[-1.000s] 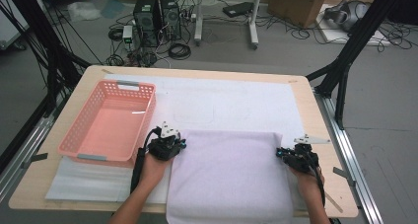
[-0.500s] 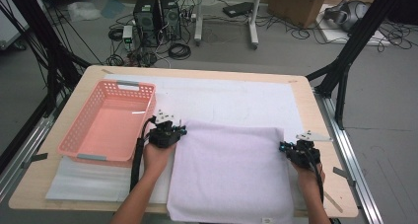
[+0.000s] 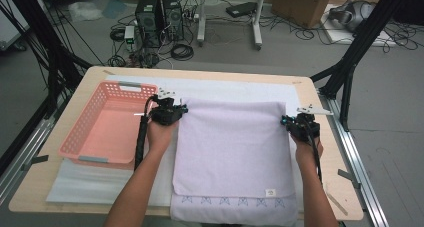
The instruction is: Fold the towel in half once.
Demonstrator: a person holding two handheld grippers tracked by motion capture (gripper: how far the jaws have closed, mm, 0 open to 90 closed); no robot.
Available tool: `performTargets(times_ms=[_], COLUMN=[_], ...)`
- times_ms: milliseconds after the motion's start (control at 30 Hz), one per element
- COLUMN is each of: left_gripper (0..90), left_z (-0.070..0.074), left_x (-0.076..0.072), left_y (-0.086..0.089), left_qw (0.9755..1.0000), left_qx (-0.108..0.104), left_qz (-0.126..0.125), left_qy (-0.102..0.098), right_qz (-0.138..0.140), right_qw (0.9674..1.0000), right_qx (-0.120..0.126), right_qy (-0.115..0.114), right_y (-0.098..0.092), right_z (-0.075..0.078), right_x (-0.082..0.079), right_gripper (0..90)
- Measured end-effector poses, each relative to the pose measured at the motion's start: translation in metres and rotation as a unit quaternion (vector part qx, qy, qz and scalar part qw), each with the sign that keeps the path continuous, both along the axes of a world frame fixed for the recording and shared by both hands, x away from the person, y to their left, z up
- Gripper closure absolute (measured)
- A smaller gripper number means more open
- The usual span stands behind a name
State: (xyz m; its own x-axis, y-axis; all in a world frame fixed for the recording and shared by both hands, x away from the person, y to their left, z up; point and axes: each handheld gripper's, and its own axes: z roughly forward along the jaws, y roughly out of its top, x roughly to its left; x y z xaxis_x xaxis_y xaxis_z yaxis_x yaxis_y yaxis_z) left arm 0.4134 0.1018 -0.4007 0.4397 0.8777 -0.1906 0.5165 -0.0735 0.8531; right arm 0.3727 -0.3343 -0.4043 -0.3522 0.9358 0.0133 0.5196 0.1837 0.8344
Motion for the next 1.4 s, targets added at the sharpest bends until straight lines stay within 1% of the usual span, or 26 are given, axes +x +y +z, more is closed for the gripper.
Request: performTargets(times_ms=[67,100,133,167,233,333,367,400,433,467,500,633,700,733,767,800,900,1000,1033,1067,1100,1133,1167,1267,1367,1400], left_gripper=[85.7,85.7,85.6,85.6,85.6,85.6,85.6,85.6,85.6,85.6,85.6,85.6,85.6,85.6,85.6,85.6,85.6,84.7,82.8,76.9,66.5,60.3,56.5,51.3,50.6,50.6], left_z=[-0.001,-0.002,-0.003,-0.004,-0.003,-0.002,-0.003,-0.004,-0.005,-0.007,-0.008,-0.009,-0.011,-0.011,-0.012,-0.011,-0.010,-0.013,-0.014,-0.015,-0.017,-0.017,-0.018,-0.016,-0.012,-0.010], left_x=[0.004,0.007,0.010,0.013,0.015,0.018,0.019,0.020,0.021,0.022,0.022,0.025,0.027,0.028,0.029,0.031,0.033,0.034,0.034,0.034,0.034,0.034,0.033,0.029,0.024,0.022], left_y=[0.001,0.002,0.003,0.002,0.002,0.001,0.002,0.003,0.003,0.004,0.005,0.009,0.011,0.012,0.012,0.011,0.009,0.010,0.010,0.010,0.009,0.009,0.007,0.002,-0.003,-0.005], left_qw=[0.9999,0.9998,0.9999,0.9999,0.9998,0.9997,0.9997,0.9997,0.9998,0.9998,0.9998,0.9998,0.9997,0.9997,0.9996,0.9997,0.9993,0.9991,0.9992,0.9994,0.9995,0.9995,0.9996,0.9996,0.9996,0.9995], left_qx=[-0.010,-0.021,-0.017,-0.011,-0.014,-0.021,-0.024,-0.024,-0.021,-0.020,-0.019,-0.015,-0.018,-0.017,-0.019,-0.015,-0.021,-0.022,-0.019,-0.014,-0.014,-0.015,-0.013,-0.012,-0.008,-0.008], left_qz=[0.000,0.001,-0.004,-0.007,-0.011,-0.008,-0.006,-0.004,-0.001,0.001,0.004,0.011,0.014,0.017,0.020,0.019,0.031,0.036,0.035,0.033,0.028,0.023,0.019,0.003,-0.015,-0.020], left_qy=[-0.007,-0.005,0.002,0.002,-0.002,-0.003,-0.002,0.001,0.005,0.009,0.011,0.010,0.007,0.006,0.005,0.009,-0.003,0.000,0.001,0.002,0.008,0.015,0.020,0.026,0.023,0.021], right_qz=[-0.005,-0.008,-0.014,-0.018,-0.024,-0.026,-0.026,-0.027,-0.031,-0.026,-0.024,-0.017,-0.020,-0.019,-0.019,-0.020,-0.020,-0.024,-0.024,-0.023,-0.022,-0.025,-0.028,-0.019,-0.008,-0.006], right_qw=[1.0000,0.9999,0.9999,0.9998,0.9996,0.9996,0.9996,0.9995,0.9992,0.9993,0.9993,0.9998,0.9996,0.9997,0.9997,0.9996,0.9995,0.9994,0.9993,0.9995,0.9996,0.9996,0.9994,0.9994,0.9997,0.9998], right_qx=[-0.005,-0.007,-0.001,0.004,0.014,0.010,0.013,0.016,0.027,0.027,0.028,0.013,0.021,0.016,0.017,0.020,0.022,0.024,0.026,0.023,0.020,0.011,0.015,0.020,0.010,0.013], right_qy=[-0.005,-0.009,-0.008,-0.005,-0.004,0.005,0.005,0.008,0.007,0.001,0.001,0.005,0.004,0.005,0.005,0.004,-0.007,-0.010,-0.008,-0.007,0.000,0.006,0.012,0.018,0.020,0.017], right_y=[0.002,0.003,0.003,0.003,0.003,0.003,0.002,0.001,0.002,0.002,0.005,0.011,0.012,0.012,0.013,0.013,0.014,0.015,0.015,0.016,0.016,0.016,0.016,0.015,0.014,0.014], right_z=[0.001,0.001,0.001,0.000,-0.002,-0.007,-0.008,-0.009,-0.009,-0.010,-0.010,-0.012,-0.012,-0.011,-0.011,-0.010,-0.007,-0.005,-0.005,-0.006,-0.008,-0.010,-0.011,-0.011,-0.009,-0.007], right_x=[0.009,0.011,0.015,0.017,0.022,0.027,0.028,0.030,0.031,0.032,0.034,0.043,0.047,0.048,0.050,0.051,0.055,0.059,0.060,0.061,0.062,0.062,0.062,0.058,0.053,0.051], right_gripper=[86.1,86.0,86.0,86.1,86.1,86.1,86.1,86.1,86.1,86.1,86.1,86.2,86.1,86.2,86.1,86.2,86.1,86.0,85.9,84.5,81.0,74.4,70.2,66.9,65.5,65.5])
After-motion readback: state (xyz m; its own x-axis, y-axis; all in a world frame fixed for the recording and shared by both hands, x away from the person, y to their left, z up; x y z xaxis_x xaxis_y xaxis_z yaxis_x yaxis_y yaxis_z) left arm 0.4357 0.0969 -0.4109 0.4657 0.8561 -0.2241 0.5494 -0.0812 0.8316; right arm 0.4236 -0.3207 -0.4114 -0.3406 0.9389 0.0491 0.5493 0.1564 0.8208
